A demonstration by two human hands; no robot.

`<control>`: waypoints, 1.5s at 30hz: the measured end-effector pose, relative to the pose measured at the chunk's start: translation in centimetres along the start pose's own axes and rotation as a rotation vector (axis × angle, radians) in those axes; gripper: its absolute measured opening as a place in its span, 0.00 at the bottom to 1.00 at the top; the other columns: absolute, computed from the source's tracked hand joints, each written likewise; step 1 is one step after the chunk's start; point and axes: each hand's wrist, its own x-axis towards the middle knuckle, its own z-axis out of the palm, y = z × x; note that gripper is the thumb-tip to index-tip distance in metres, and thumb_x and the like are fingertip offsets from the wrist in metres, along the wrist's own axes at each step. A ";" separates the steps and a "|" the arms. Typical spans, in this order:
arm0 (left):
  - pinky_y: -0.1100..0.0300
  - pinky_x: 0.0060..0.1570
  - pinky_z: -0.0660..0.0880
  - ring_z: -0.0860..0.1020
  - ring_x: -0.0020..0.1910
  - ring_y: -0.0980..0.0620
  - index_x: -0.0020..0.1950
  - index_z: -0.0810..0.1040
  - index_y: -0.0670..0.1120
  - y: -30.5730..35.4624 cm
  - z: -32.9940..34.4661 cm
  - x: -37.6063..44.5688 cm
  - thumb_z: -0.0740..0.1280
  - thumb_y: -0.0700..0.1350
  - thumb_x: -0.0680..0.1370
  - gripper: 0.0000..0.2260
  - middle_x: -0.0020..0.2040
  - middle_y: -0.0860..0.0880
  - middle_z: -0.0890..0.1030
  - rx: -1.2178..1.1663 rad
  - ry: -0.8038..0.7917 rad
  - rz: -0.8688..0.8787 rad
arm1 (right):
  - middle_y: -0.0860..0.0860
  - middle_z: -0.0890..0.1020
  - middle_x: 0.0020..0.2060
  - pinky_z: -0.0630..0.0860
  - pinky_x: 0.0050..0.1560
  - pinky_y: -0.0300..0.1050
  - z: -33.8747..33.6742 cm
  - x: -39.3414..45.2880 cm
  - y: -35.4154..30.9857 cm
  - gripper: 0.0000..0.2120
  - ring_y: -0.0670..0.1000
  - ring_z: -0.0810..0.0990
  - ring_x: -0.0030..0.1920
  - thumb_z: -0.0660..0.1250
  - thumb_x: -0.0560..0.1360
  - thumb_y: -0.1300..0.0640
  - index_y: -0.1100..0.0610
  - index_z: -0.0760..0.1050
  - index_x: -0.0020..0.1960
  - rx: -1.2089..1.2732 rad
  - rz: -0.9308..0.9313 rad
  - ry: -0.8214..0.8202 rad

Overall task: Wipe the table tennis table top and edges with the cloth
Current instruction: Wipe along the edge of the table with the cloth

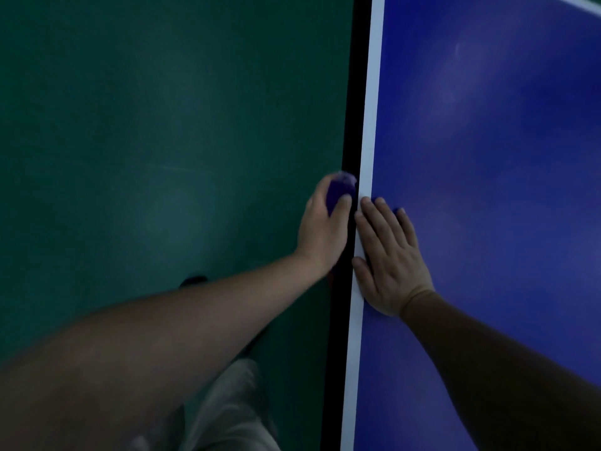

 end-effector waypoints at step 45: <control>0.58 0.62 0.70 0.75 0.61 0.58 0.61 0.68 0.68 9.4 0.6 14.8 0.60 0.50 0.79 0.15 0.62 0.58 0.77 0.027 -0.016 0.022 | 0.60 0.57 0.79 0.50 0.79 0.58 -4.0 24.7 13.7 0.29 0.59 0.52 0.80 0.49 0.83 0.49 0.65 0.56 0.79 0.034 -0.111 0.034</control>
